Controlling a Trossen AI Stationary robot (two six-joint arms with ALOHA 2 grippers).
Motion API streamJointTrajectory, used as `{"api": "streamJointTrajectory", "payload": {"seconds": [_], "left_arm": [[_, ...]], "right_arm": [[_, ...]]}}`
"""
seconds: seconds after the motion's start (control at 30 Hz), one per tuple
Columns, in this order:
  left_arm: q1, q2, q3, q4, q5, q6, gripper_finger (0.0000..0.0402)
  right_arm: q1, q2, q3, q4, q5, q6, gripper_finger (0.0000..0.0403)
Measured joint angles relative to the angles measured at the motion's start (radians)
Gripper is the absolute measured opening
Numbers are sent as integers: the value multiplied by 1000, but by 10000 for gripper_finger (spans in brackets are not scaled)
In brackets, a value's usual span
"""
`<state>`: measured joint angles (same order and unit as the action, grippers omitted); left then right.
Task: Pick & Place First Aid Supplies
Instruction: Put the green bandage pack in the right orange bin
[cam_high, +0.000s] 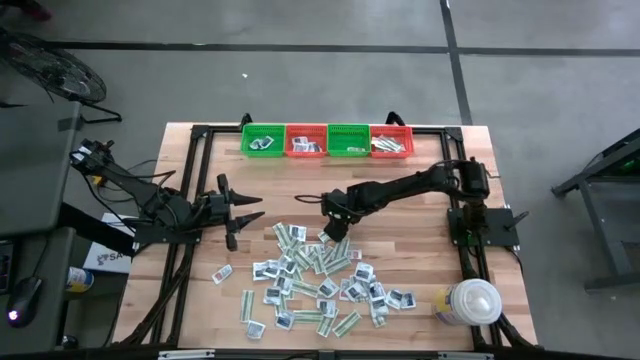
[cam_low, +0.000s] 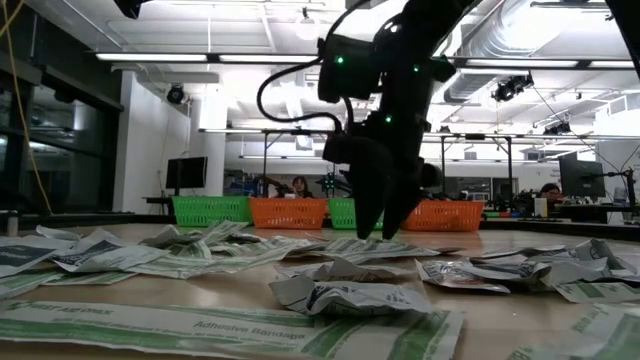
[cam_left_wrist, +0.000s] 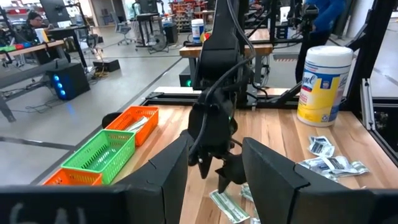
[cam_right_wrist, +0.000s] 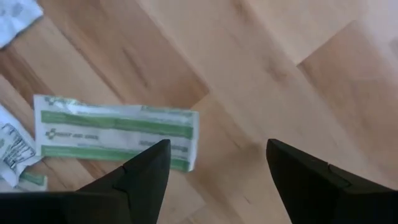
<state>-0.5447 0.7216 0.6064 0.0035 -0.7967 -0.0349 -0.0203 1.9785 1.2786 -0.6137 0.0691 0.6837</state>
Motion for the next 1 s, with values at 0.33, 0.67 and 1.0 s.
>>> {"api": "streamJointTrajectory", "payload": {"seconds": [0.33, 0.67, 1.0], "left_arm": [[0, 0, 0, -7, -1, -2, 149], [0, 0, 0, -7, 0, -8, 149], [0, 0, 0, -7, 1, -8, 149]], "right_arm": [[16, 40, 5, 4, 51, -5, 258], [8, 63, 5, -25, 55, -5, 233], [7, 63, 1, -9, 42, 23, 166]]}}
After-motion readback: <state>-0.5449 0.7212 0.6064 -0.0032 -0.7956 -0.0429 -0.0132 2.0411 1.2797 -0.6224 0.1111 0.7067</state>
